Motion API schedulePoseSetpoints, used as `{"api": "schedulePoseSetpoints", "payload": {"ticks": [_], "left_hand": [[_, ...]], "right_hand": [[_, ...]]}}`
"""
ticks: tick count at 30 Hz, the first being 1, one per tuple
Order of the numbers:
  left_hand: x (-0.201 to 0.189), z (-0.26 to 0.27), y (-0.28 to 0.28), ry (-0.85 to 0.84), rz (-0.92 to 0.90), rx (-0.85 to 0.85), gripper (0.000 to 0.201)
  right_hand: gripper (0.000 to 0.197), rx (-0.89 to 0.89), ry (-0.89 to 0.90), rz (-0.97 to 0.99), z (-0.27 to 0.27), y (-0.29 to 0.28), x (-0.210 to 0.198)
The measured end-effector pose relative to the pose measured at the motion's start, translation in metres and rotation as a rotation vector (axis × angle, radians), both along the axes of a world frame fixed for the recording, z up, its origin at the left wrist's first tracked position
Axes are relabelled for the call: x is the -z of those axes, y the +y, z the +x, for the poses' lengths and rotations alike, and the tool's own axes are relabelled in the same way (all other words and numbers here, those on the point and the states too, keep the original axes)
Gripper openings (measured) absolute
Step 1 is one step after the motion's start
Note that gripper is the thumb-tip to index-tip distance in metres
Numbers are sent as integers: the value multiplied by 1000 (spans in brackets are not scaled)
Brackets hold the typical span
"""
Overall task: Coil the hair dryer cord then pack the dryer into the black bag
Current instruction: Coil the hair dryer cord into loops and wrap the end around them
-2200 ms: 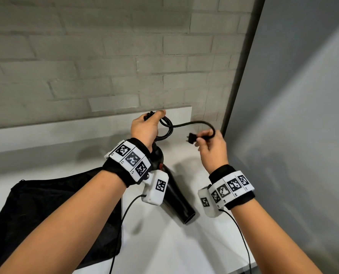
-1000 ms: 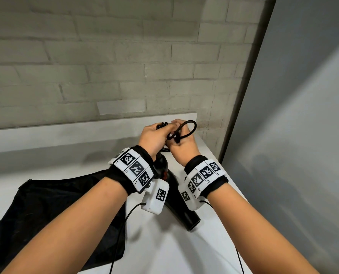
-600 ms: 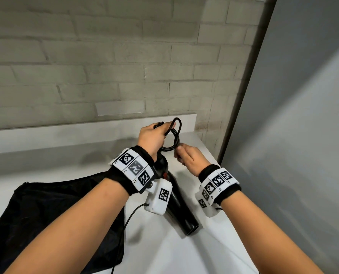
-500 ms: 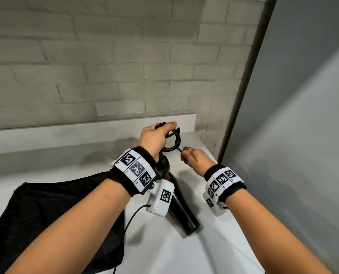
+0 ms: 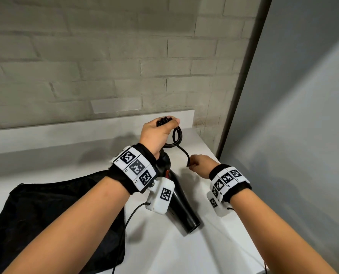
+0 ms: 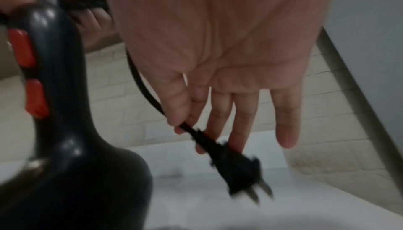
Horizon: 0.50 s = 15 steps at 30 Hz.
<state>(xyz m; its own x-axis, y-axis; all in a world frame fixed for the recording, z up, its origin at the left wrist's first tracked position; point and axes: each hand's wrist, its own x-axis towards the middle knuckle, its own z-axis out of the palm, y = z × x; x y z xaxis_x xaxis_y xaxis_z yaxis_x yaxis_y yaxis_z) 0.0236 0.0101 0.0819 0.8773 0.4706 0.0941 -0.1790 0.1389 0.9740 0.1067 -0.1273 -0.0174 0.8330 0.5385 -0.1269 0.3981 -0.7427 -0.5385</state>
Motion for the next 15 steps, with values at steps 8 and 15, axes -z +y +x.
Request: {"api": "schedulePoseSetpoints", "payload": {"ticks": [8,15], "left_hand": [[-2,1,-1,-5,-6,9,13],[-7,-2,7,91,6,127,12]], "right_hand": [[46,-264,451,779,-30,21,-48],[35,-35,268,790,-21,23,-59]]}}
